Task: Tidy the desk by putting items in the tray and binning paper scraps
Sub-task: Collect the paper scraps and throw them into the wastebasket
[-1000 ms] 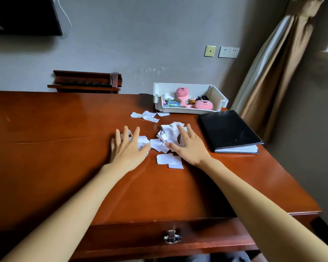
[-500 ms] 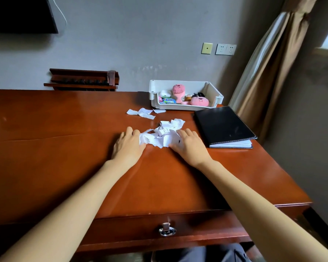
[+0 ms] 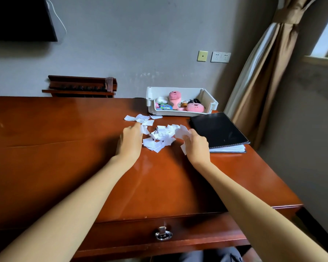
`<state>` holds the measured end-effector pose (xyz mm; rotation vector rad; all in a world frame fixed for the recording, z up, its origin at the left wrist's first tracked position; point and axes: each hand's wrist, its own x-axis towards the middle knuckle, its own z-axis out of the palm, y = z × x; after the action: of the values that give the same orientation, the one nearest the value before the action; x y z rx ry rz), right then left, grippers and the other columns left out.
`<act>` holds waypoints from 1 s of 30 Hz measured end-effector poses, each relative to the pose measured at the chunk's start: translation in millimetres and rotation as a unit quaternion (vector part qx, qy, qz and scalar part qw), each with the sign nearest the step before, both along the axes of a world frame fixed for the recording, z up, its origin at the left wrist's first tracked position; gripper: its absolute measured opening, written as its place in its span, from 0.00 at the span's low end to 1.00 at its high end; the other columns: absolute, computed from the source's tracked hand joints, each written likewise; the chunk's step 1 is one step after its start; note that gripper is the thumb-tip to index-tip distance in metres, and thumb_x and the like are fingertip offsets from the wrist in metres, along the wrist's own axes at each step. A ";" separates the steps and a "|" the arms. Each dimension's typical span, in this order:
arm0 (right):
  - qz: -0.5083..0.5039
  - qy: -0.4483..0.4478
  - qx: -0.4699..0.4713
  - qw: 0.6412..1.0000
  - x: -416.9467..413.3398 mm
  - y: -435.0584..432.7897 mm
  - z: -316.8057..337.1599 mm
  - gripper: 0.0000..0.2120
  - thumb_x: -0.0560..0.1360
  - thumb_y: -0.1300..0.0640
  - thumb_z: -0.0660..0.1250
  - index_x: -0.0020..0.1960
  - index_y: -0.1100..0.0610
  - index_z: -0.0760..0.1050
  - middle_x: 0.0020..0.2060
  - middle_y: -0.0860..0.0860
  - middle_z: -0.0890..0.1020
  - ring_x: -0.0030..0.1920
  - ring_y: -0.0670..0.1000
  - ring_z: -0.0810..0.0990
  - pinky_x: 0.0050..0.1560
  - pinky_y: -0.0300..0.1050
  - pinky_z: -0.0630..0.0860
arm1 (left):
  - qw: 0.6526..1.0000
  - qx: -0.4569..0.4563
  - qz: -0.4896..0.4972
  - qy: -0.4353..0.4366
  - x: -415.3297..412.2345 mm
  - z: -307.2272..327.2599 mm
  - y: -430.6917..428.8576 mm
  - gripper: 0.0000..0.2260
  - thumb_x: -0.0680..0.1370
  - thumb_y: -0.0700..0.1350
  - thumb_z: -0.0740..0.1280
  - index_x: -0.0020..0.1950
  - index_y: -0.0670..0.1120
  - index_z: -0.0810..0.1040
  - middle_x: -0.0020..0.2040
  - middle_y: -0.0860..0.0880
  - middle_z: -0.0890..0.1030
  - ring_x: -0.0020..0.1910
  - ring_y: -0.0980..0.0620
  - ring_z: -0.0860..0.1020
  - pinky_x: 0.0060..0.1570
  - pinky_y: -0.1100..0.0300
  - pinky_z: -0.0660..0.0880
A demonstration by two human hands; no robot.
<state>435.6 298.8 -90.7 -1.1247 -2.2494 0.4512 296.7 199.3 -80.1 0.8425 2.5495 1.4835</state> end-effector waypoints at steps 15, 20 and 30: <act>-0.059 0.169 -0.117 0.977 54.4 41.4 24.2 0.09 0.74 0.61 0.58 0.38 0.63 0.72 0.36 0.61 0.81 0.41 0.61 0.80 0.35 0.45 0.68 | 0.991 0.019 -0.102 0.088 55.6 27.4 34.0 0.09 0.78 0.34 0.59 0.44 0.42 0.78 0.39 0.41 0.74 0.40 0.47 0.69 0.28 0.68 0.65; -0.058 0.199 -0.098 0.973 103.9 39.7 25.8 0.09 0.72 0.58 0.58 0.34 0.59 0.68 0.29 0.55 0.74 0.35 0.60 0.79 0.31 0.40 0.66 | 0.987 0.026 -0.131 0.085 106.9 30.8 48.4 0.07 0.79 0.37 0.60 0.43 0.42 0.75 0.40 0.43 0.73 0.41 0.50 0.69 0.31 0.62 0.63; -0.140 0.269 -0.085 0.949 239.9 52.1 29.2 0.14 0.76 0.58 0.56 0.39 0.66 0.73 0.25 0.54 0.76 0.29 0.49 0.70 0.31 0.41 0.67 | 0.967 0.069 -0.245 0.026 243.7 24.4 97.7 0.08 0.78 0.38 0.62 0.43 0.41 0.79 0.39 0.43 0.76 0.40 0.49 0.72 0.37 0.60 0.65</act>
<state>675.5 350.9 -61.6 -1.2079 -1.5751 0.7404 540.4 297.0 -55.7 1.4184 2.0620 1.4920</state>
